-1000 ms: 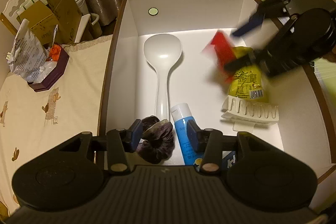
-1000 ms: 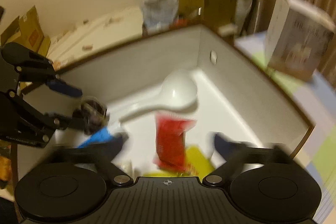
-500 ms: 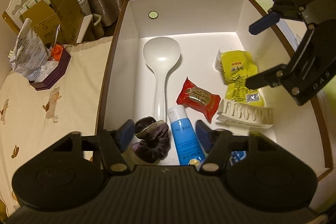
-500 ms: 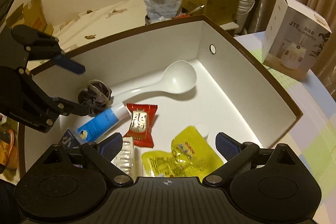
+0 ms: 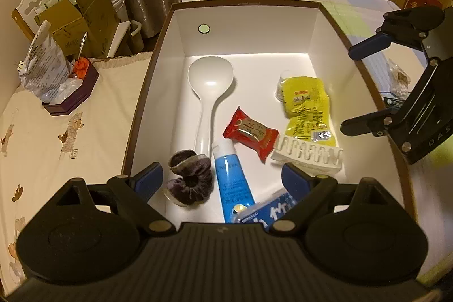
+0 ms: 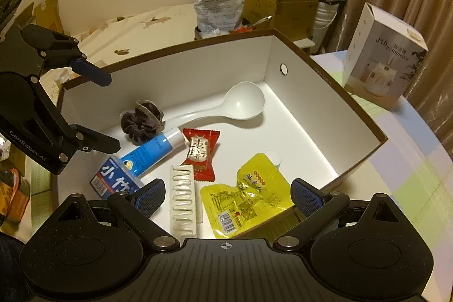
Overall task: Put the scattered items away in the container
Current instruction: 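Lift both tools out of the box toward the green tube and cotton swabs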
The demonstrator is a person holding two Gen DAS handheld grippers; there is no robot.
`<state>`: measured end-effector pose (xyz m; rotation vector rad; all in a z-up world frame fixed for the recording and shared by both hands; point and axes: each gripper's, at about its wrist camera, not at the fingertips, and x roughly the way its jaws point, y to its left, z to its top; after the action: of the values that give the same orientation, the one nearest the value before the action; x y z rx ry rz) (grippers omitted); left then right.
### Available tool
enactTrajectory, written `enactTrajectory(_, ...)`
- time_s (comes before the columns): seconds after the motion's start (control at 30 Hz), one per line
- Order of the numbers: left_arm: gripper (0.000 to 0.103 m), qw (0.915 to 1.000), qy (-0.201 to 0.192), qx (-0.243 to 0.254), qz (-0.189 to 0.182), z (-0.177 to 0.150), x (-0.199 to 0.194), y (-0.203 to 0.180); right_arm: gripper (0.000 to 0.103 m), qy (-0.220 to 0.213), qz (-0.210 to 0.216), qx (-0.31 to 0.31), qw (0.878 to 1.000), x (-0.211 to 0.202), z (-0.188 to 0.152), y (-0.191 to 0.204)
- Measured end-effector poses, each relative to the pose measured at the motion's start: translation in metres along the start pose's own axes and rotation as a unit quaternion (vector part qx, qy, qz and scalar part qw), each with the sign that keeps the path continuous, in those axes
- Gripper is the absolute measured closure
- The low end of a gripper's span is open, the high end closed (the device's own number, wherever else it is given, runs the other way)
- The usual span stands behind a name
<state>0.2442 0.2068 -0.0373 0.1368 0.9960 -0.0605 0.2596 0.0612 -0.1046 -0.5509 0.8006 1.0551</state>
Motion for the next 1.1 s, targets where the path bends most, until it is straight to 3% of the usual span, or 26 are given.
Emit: enactTrajectory(1.1, 0.007, 0.9983, -0.039, -0.027, 0.035, -0.054, -0.093, -0.065, 0.003, -0.056, -0.003, -0.017, 0.998, -0.102, -0.064, 0.052)
